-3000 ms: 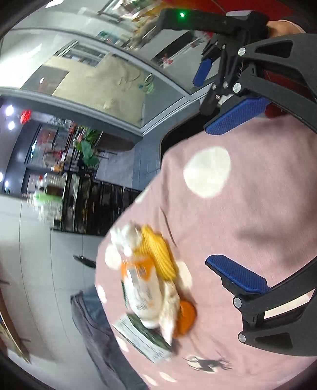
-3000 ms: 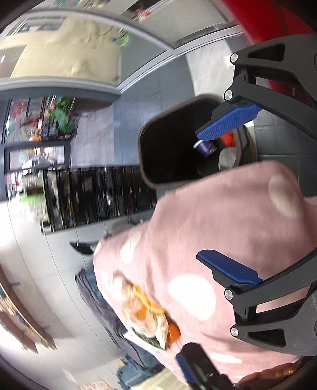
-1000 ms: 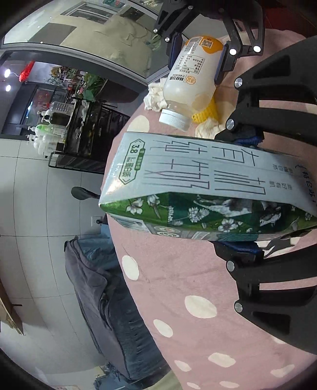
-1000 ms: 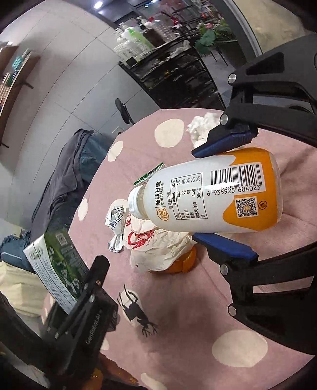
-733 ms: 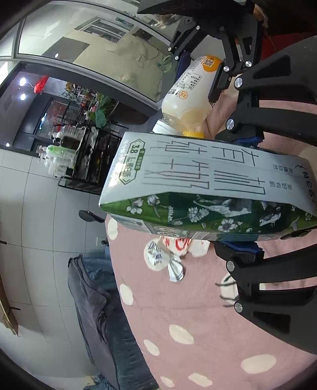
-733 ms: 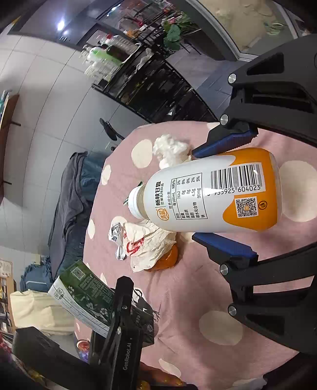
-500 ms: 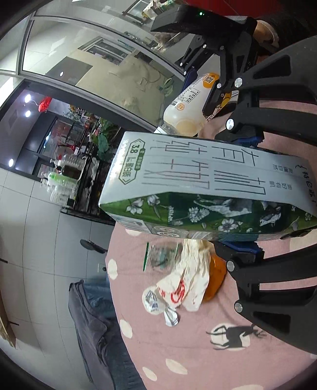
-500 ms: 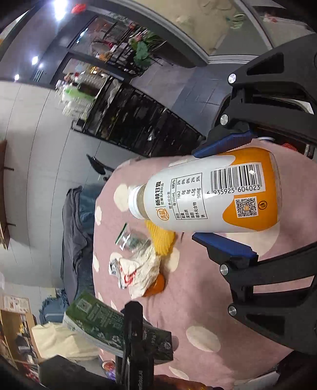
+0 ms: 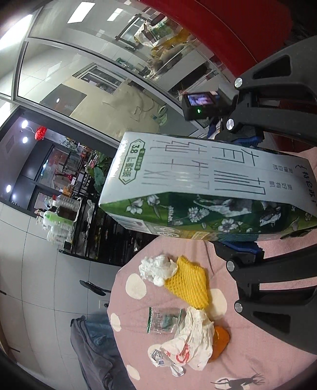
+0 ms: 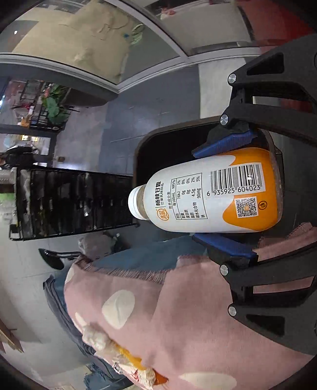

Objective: Collect trash
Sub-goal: 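Drop the bottle into the bin with the right gripper while the left drops the carton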

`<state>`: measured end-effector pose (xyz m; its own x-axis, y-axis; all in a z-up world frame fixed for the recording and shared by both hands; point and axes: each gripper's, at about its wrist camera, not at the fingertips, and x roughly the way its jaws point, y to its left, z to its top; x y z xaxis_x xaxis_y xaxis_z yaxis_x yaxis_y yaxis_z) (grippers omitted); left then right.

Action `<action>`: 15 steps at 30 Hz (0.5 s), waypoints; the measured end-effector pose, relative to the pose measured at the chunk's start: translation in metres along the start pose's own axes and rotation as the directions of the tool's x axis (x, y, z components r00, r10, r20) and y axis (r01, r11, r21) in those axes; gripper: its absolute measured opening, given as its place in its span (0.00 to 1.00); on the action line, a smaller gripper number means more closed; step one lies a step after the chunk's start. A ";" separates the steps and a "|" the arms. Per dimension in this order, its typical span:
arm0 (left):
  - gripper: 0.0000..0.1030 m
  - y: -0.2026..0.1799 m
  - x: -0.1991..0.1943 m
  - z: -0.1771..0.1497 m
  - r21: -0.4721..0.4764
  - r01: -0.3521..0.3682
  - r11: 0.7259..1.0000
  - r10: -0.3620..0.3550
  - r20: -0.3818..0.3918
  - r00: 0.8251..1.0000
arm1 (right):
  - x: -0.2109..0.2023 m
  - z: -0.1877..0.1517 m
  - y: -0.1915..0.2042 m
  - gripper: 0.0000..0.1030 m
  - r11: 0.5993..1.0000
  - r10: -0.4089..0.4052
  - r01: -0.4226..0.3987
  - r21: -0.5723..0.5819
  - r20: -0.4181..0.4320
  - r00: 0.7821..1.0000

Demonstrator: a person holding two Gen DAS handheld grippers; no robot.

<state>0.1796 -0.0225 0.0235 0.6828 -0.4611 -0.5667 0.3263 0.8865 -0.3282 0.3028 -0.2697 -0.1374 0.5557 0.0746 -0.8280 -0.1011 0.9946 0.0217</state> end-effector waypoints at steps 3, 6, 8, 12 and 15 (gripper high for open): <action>0.54 -0.008 0.008 -0.001 0.005 0.019 1.000 -0.019 -0.011 1.000 | 0.040 -0.008 -0.004 0.61 1.000 -0.012 0.013 0.019 -0.078 0.997; 0.54 -0.015 0.017 -0.005 0.000 0.042 0.999 -0.042 -0.036 0.998 | 0.072 -0.015 -0.006 0.61 0.999 -0.019 0.026 0.047 -0.140 0.990; 0.54 -0.018 0.025 -0.006 -0.006 0.052 0.999 -0.052 -0.054 0.997 | 0.087 -0.017 -0.004 0.61 0.998 -0.038 0.046 0.047 -0.159 0.987; 0.54 -0.026 0.044 -0.008 -0.020 0.079 0.997 -0.080 -0.096 0.992 | 0.098 -0.021 -0.008 0.66 0.994 -0.029 0.046 0.099 -0.173 0.984; 0.54 -0.038 0.060 -0.010 -0.014 0.100 0.995 -0.101 -0.132 0.986 | 0.087 -0.024 -0.009 0.69 0.992 -0.035 0.053 0.115 -0.152 0.988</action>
<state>0.2019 -0.0842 -0.0053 0.5541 -0.5496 -0.6253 0.3836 0.8352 -0.3942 0.3321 -0.2738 -0.2231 0.4271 0.0275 -0.9038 0.0239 0.9988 0.0417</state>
